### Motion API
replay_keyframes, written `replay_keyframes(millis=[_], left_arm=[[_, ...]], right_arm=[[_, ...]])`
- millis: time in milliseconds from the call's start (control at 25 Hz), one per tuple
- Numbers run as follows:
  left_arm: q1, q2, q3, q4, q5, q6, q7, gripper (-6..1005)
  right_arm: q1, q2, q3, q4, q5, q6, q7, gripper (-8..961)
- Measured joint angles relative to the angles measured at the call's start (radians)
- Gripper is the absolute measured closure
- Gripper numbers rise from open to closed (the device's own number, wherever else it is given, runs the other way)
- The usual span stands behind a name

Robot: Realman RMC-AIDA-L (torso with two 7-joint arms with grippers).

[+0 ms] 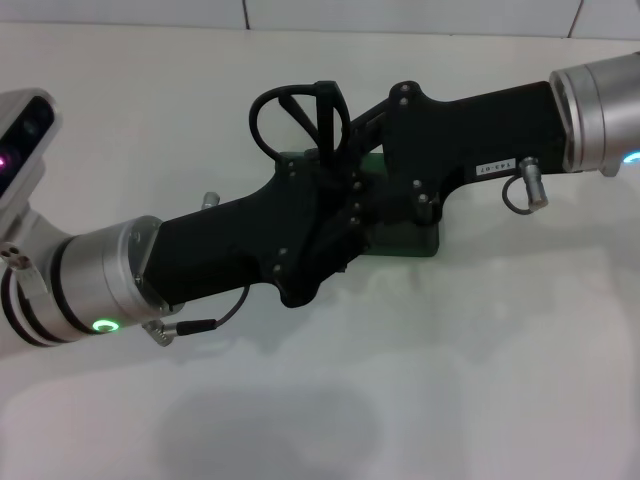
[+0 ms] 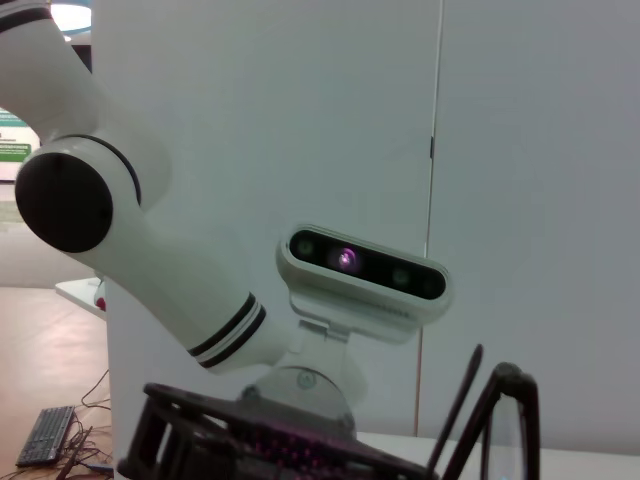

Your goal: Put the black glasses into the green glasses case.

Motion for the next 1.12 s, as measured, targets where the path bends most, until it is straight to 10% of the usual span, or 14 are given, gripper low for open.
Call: replay_keyframes(millis=[1120], left_arm=[[0.042,0.003,-0.004,-0.001,-0.023,-0.026,-0.002,972]], right_arm=[[-0.049,-0.011,0.013,-0.039,0.032,0.007,0.003,867]])
